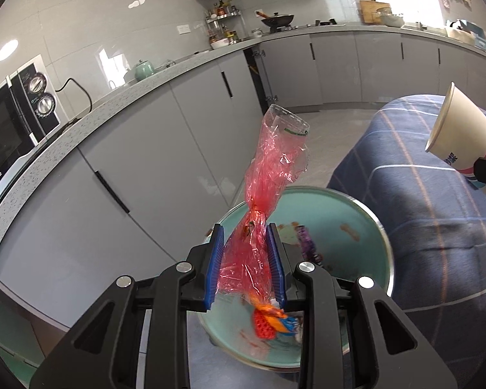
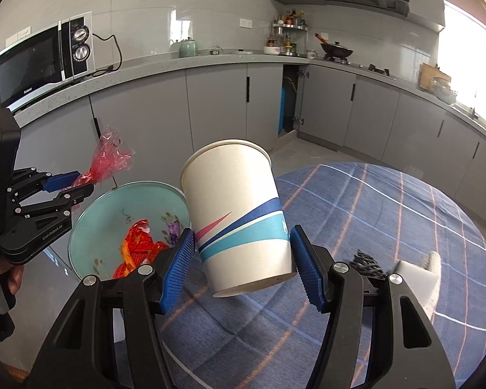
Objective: Collect trash
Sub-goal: 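Carry the pink bag and paper cup over the teal bin with both tools, then open both tools over the teal bin, dropping the bag and cup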
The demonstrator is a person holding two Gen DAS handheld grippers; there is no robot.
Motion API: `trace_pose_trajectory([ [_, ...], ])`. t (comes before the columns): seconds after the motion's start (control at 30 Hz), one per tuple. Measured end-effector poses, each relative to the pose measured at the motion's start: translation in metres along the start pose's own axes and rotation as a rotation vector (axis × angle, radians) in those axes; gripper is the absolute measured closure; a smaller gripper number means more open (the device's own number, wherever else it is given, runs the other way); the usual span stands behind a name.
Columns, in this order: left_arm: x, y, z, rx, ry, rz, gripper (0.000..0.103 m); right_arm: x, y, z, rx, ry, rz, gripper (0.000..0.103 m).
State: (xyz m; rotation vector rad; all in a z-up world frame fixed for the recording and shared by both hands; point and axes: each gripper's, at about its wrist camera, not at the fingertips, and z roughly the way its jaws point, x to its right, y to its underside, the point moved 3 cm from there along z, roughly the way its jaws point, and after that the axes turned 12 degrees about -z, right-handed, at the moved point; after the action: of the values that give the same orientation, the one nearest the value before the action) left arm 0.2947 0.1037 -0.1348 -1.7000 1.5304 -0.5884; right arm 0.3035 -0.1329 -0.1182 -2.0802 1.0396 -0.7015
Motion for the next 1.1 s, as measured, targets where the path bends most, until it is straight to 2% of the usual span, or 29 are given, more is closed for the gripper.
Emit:
trace_pose_trajectory([
  [0.43, -0.023, 0.002, 0.006, -0.008, -0.028, -0.020, 0.075, -0.022, -0.013, 0.014, -0.006, -0.037, -0.050, 0.042],
  [0.93, -0.032, 0.006, 0.013, -0.027, -0.019, -0.038, 0.074, -0.055, -0.024, 0.042, -0.021, -0.108, -0.103, 0.042],
  [0.97, -0.032, 0.005, 0.013, -0.029, -0.016, -0.039, 0.070, -0.057, -0.024, 0.045, -0.017, -0.121, -0.105, 0.041],
  [1.0, -0.032, 0.006, 0.014, -0.029, -0.015, -0.043, 0.067, -0.059, -0.024, 0.045, -0.005, -0.124, -0.108, 0.035],
  [1.03, -0.032, 0.006, 0.014, -0.028, -0.017, -0.046, 0.050, -0.060, -0.024, 0.045, 0.005, -0.122, -0.110, 0.020],
  [1.07, -0.031, 0.007, 0.013, -0.024, -0.014, -0.045, 0.043, -0.060, -0.024, 0.045, 0.016, -0.120, -0.106, 0.016],
  [1.1, -0.030, 0.008, 0.013, -0.024, -0.012, -0.039, 0.043, -0.060, -0.023, 0.044, 0.021, -0.123, -0.099, 0.015],
])
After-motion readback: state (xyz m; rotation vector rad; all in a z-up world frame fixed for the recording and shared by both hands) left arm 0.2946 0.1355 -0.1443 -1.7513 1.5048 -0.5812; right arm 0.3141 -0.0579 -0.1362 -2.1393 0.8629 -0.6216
